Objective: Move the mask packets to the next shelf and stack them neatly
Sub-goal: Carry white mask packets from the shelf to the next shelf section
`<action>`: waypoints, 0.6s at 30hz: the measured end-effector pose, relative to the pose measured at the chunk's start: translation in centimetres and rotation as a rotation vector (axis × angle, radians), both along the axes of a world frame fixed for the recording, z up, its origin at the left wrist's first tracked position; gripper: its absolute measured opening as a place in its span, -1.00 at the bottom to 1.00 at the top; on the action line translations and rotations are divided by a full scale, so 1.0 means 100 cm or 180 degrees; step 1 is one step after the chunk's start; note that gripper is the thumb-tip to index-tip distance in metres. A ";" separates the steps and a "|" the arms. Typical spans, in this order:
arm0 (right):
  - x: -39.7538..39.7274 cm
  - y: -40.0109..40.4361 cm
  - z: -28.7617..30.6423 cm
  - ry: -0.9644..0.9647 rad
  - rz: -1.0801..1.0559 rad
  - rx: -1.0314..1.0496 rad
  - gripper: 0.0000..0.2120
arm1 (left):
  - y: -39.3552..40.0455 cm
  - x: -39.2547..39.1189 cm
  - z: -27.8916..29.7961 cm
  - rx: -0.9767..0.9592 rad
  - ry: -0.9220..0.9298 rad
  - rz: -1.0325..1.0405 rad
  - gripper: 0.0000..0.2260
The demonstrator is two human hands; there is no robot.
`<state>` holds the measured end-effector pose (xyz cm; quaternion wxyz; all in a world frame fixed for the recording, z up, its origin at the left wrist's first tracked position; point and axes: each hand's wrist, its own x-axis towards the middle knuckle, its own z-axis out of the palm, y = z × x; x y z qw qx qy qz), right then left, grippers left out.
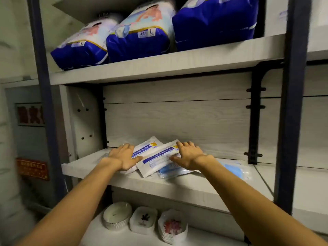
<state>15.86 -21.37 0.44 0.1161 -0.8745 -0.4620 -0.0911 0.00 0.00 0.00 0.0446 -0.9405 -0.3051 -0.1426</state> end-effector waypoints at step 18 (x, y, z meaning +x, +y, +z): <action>0.069 0.142 -0.039 0.0337 0.0651 -0.0356 -0.12 | 0.101 0.045 -0.018 -0.0514 0.0143 0.0714 -0.36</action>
